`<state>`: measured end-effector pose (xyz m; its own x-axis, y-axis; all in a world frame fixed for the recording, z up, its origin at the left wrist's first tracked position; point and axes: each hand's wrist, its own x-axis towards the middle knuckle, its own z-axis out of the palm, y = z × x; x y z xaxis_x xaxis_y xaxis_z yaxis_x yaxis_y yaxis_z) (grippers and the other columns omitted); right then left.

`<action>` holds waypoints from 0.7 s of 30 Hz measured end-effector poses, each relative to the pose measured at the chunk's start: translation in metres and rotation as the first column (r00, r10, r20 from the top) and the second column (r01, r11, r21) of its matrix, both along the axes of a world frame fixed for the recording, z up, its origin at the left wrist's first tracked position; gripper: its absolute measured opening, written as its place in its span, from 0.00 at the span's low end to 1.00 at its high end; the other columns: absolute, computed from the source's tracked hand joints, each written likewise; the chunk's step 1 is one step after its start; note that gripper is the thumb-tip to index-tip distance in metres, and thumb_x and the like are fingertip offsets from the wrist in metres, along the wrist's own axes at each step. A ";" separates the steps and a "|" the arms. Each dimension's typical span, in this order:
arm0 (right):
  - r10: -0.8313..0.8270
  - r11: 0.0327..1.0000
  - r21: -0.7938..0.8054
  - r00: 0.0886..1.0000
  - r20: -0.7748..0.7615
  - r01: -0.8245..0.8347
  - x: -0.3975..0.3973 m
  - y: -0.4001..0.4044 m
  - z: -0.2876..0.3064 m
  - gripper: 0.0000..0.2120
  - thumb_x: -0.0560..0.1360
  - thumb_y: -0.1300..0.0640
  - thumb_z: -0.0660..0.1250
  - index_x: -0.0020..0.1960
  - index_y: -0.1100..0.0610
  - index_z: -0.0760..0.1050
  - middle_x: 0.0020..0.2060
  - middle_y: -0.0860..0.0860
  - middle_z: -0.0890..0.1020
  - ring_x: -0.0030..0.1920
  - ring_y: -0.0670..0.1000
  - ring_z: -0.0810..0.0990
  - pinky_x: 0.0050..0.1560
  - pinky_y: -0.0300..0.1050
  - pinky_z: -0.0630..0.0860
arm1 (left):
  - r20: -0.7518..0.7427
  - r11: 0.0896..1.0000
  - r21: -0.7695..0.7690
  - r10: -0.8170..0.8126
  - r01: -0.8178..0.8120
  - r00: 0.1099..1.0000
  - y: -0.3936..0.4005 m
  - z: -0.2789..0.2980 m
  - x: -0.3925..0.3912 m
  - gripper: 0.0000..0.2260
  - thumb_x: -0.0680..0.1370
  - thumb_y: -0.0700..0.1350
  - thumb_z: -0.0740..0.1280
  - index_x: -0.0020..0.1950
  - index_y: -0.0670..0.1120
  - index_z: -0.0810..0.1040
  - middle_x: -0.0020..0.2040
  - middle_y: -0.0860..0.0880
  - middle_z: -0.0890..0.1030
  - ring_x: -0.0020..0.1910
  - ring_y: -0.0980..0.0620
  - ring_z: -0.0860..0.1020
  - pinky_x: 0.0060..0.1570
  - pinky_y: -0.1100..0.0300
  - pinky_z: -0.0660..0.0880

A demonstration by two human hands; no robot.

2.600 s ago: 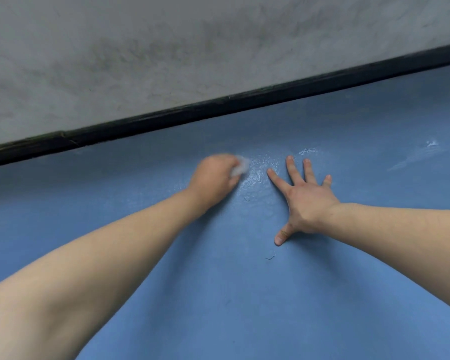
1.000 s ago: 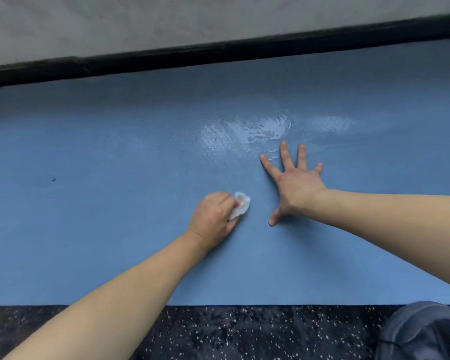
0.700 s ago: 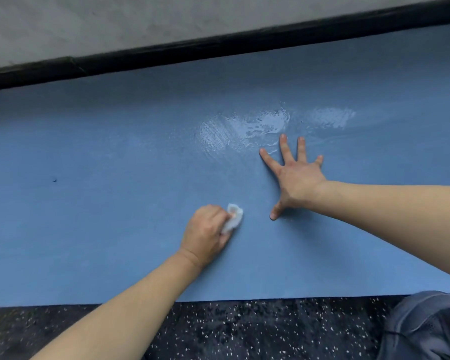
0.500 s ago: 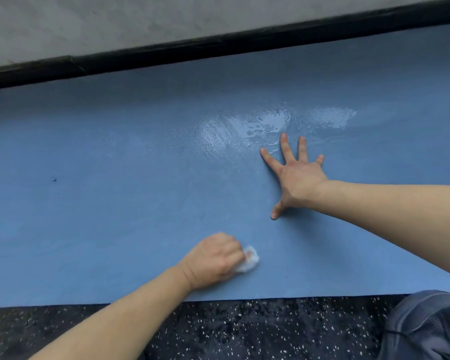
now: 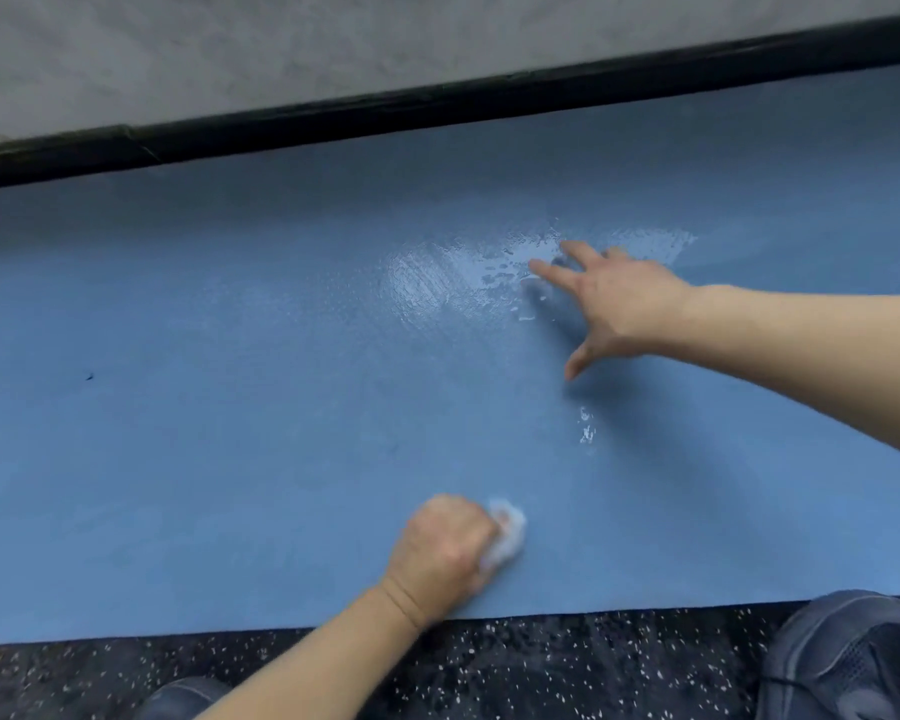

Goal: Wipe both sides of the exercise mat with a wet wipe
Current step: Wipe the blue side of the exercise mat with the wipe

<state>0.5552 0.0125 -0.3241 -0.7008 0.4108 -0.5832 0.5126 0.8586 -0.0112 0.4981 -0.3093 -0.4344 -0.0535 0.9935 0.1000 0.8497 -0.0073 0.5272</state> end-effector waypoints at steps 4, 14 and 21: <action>-0.166 0.986 -0.010 0.983 0.082 0.167 0.003 0.031 -0.008 0.78 0.49 0.22 0.80 0.82 0.34 0.32 0.83 0.48 0.33 0.83 0.66 0.40 0.73 0.78 0.62 | -0.017 0.887 -0.043 -0.460 0.459 0.888 -0.006 -0.002 0.042 0.04 0.79 0.43 0.69 0.45 0.47 0.78 0.34 0.50 0.70 0.34 0.48 0.66 0.36 0.55 0.65; -0.211 0.975 -0.046 0.971 0.114 0.217 0.012 0.031 -0.027 0.81 0.47 0.25 0.83 0.80 0.34 0.27 0.80 0.47 0.26 0.82 0.65 0.31 0.72 0.82 0.56 | -0.119 0.880 0.053 -0.465 0.473 0.877 0.052 0.005 0.007 0.02 0.79 0.42 0.68 0.48 0.46 0.79 0.35 0.48 0.75 0.33 0.46 0.71 0.35 0.54 0.68; -0.218 0.972 -0.056 0.967 0.135 0.227 0.010 0.032 -0.027 0.81 0.48 0.26 0.83 0.79 0.33 0.26 0.80 0.47 0.25 0.82 0.65 0.30 0.74 0.82 0.55 | -0.082 0.988 0.093 0.129 -0.121 0.988 0.133 0.014 -0.071 0.11 0.78 0.49 0.68 0.37 0.46 0.76 0.32 0.45 0.75 0.31 0.40 0.75 0.30 0.53 0.67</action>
<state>0.5651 0.0449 -0.3510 -0.5148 0.5026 -0.6945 0.6914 0.7224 0.0102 0.4268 -0.1762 -0.4202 -0.1639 0.9668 0.1959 0.8894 0.0589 0.4533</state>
